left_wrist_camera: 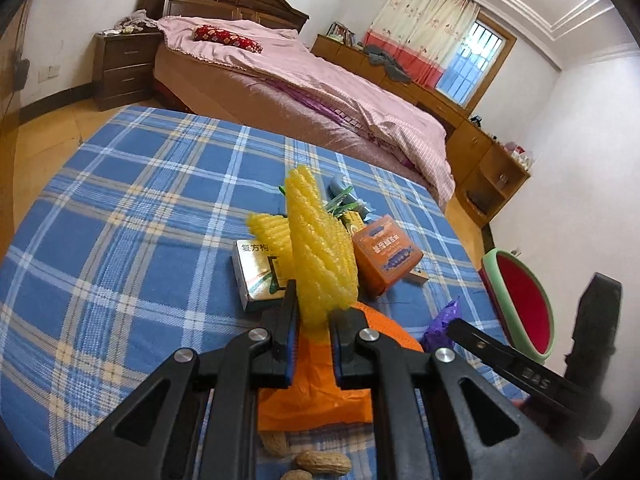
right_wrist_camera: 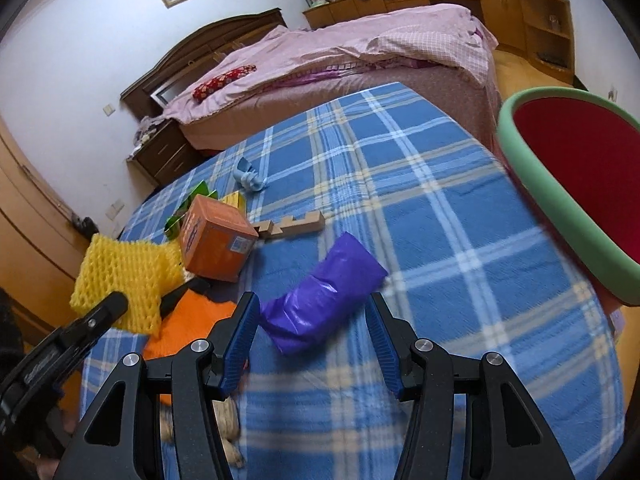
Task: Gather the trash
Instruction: 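Grasp a yellow foam fruit net with the left tool while the right tool grasps the purple plastic bag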
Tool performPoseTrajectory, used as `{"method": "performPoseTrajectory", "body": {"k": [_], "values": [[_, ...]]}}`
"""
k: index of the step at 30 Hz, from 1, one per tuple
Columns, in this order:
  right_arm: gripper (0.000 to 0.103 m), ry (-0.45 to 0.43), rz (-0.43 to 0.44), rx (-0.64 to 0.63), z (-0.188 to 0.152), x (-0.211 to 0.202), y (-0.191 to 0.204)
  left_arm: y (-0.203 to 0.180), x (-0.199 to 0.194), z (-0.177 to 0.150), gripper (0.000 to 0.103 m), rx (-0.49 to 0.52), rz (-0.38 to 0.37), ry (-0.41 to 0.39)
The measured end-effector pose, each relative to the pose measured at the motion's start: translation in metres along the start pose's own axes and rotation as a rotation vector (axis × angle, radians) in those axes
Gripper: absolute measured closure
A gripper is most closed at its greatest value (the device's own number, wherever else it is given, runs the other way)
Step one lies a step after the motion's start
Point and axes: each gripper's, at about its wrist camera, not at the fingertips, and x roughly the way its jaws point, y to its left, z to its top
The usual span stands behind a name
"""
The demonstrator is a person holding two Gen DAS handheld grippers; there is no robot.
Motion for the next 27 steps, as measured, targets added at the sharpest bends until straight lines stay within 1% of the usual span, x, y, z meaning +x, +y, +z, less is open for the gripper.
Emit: {"method": "performPoseTrajectory", "body": {"k": [5,12,13,14,15,16,17,21,27], "values": [[0.046,0.009,-0.034,-0.024,0.001,0.013,0.008,0.002,-0.002,-0.001,0.091,0.000,-0.044,-0.024],[0.046,-0.037,-0.072,-0.062,-0.004,0.015,0.015,0.004,-0.003,-0.002,0.091,-0.003,-0.069,-0.025],[0.056,-0.038,-0.066,-0.060,-0.004,0.014,0.015,0.003,-0.004,-0.003,0.091,-0.004,-0.070,-0.030],[0.061,-0.032,-0.057,-0.058,-0.005,0.014,0.014,0.004,-0.005,-0.002,0.091,-0.004,-0.070,-0.034],[0.064,-0.033,-0.056,-0.057,-0.006,0.014,0.014,0.003,-0.006,-0.003,0.091,-0.003,-0.068,-0.037],[0.070,-0.030,-0.049,-0.059,-0.006,0.013,0.014,0.004,-0.006,-0.003,0.091,-0.003,-0.067,-0.038],[0.074,-0.026,-0.039,-0.059,-0.008,0.012,0.013,0.003,-0.007,-0.003,0.091,-0.003,-0.068,-0.039],[0.083,-0.037,-0.024,-0.061,-0.013,0.000,0.012,-0.001,-0.014,-0.004,0.091,0.009,-0.057,-0.041],[0.085,-0.072,-0.029,-0.064,-0.025,-0.030,0.005,-0.015,-0.030,-0.007,0.091,0.041,-0.054,-0.051]]}}
